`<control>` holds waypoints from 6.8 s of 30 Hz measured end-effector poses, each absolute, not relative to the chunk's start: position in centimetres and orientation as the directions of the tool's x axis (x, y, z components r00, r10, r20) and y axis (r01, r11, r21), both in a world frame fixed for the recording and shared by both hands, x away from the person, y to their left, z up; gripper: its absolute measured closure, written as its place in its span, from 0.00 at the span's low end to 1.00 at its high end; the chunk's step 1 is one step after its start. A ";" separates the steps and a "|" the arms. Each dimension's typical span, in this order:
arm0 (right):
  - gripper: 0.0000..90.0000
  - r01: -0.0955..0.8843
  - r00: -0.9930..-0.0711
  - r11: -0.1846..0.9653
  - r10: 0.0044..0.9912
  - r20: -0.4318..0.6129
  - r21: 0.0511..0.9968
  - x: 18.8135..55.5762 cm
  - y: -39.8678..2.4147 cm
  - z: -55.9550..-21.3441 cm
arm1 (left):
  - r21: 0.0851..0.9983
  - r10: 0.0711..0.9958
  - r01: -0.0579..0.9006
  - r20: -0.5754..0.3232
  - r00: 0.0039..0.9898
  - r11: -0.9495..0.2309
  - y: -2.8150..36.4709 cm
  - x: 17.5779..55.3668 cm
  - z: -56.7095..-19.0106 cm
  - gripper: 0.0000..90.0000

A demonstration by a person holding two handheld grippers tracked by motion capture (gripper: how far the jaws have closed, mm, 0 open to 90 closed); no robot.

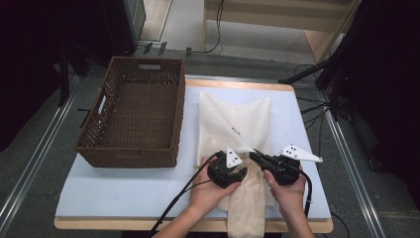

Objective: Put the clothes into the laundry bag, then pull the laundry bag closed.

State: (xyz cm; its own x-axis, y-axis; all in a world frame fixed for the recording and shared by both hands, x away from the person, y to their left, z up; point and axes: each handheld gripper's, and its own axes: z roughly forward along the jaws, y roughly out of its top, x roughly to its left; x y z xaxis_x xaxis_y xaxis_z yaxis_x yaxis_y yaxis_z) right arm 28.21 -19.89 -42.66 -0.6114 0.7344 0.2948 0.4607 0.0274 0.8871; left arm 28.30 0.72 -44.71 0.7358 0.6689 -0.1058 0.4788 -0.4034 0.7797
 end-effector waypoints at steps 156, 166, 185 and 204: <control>0.61 0.508 -0.663 0.237 0.721 0.200 0.828 24.2 -13.7 -45.1 | 0.704 0.837 0.644 -0.132 0.532 -0.299 14.8 23.3 -47.0 0.74; 0.64 0.538 -0.679 0.284 0.704 0.209 0.794 25.3 -8.6 -45.7 | 0.717 0.795 0.638 -0.197 0.573 -0.282 14.7 22.7 -46.8 0.98; 0.68 0.468 -0.811 0.386 0.544 0.214 0.795 25.6 -7.3 -46.9 | 0.749 0.779 0.608 -0.209 0.591 -0.261 15.0 20.2 -46.3 0.98; 1.00 0.510 -0.784 0.376 0.573 0.238 0.774 25.9 -8.0 -47.8 | 0.759 0.772 0.616 -0.257 0.581 -0.211 18.7 21.7 -44.7 0.99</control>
